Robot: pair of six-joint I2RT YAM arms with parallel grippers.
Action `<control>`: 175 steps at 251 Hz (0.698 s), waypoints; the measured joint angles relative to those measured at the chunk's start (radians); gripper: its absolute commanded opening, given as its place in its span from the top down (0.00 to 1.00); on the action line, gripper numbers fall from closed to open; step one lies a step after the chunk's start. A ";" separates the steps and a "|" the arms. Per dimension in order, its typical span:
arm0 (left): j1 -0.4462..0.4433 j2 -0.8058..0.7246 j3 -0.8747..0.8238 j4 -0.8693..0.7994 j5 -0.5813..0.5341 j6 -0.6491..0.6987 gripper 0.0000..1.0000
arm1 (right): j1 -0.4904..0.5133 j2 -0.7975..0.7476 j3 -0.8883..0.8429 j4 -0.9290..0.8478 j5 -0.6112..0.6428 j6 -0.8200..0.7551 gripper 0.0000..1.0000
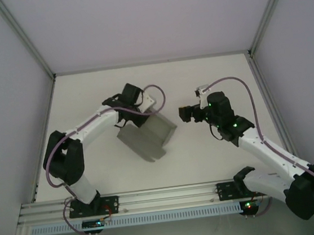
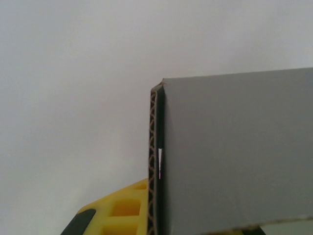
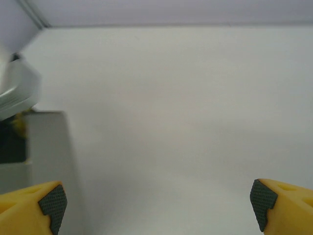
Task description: Assemble paper box
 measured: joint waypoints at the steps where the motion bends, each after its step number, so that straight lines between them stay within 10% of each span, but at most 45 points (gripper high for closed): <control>1: -0.002 0.001 0.000 -0.003 0.000 0.003 1.00 | -0.002 0.000 0.000 -0.004 -0.001 0.001 0.01; 83: -0.131 0.174 0.093 -0.175 -0.150 0.101 1.00 | -0.089 0.038 0.005 -0.234 -0.049 0.048 0.01; 175: -0.301 0.431 0.233 -0.121 -0.673 0.101 1.00 | -0.147 0.047 0.009 -0.268 -0.063 0.063 0.01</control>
